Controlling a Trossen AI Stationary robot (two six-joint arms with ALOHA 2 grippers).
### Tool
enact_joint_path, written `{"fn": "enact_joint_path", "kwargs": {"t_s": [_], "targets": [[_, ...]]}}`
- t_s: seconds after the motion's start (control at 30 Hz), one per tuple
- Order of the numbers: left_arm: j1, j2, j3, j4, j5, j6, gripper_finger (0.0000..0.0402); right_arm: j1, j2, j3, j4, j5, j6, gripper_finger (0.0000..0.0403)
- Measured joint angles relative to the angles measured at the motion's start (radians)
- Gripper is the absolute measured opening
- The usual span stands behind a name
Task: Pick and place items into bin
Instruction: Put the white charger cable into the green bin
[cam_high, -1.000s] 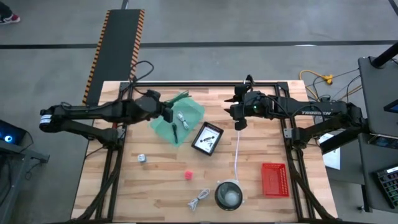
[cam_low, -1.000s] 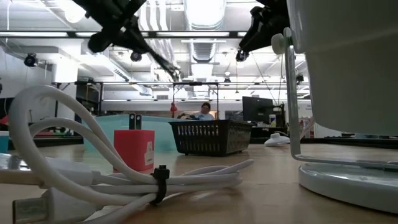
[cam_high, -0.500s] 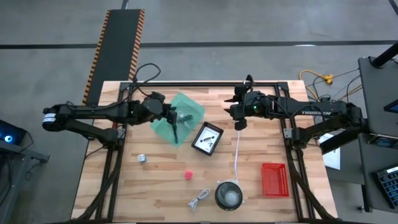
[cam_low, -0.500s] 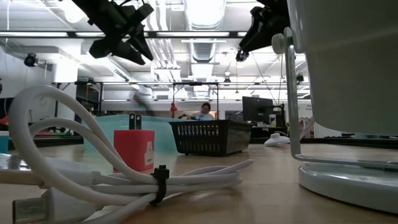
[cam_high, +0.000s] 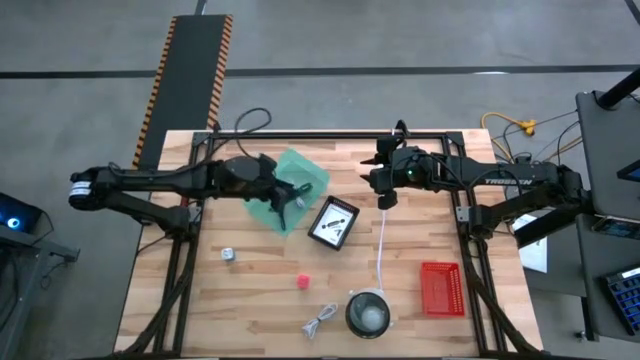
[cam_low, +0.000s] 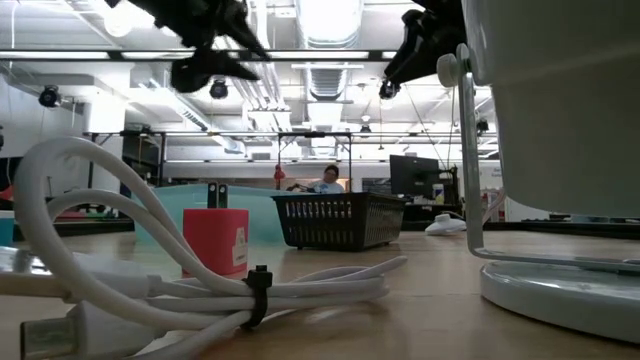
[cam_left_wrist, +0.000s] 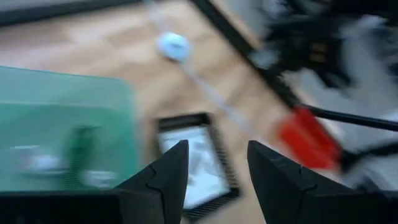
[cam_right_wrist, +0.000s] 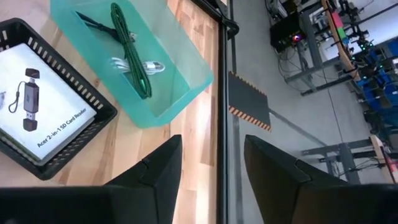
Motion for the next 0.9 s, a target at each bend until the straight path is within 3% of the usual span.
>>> {"fn": "enact_joint_path", "kwargs": {"t_s": [0.1, 0.3, 0.67, 0.9], "targets": [[-0.029, 0.036, 0.000, 0.154, 0.069, 0.000, 0.0148, 0.001, 0.000, 0.000, 0.000, 0.027, 0.006, 0.0162], [-0.150, 0.144, 0.005, 0.417, 0.181, -0.028, 0.0148, -0.001, -0.002, 0.000, -0.002, 0.210, -0.029, 0.0153], [-0.399, 0.361, 0.085, 0.409, 0.184, -0.543, 0.0148, -0.028, -0.021, 0.000, -0.001, 0.196, -0.069, 0.0136], [-0.501, 0.474, 0.190, 0.348, 0.204, -0.734, 0.0148, -0.032, -0.020, 0.000, 0.000, 0.196, -0.020, 0.0132]]}}
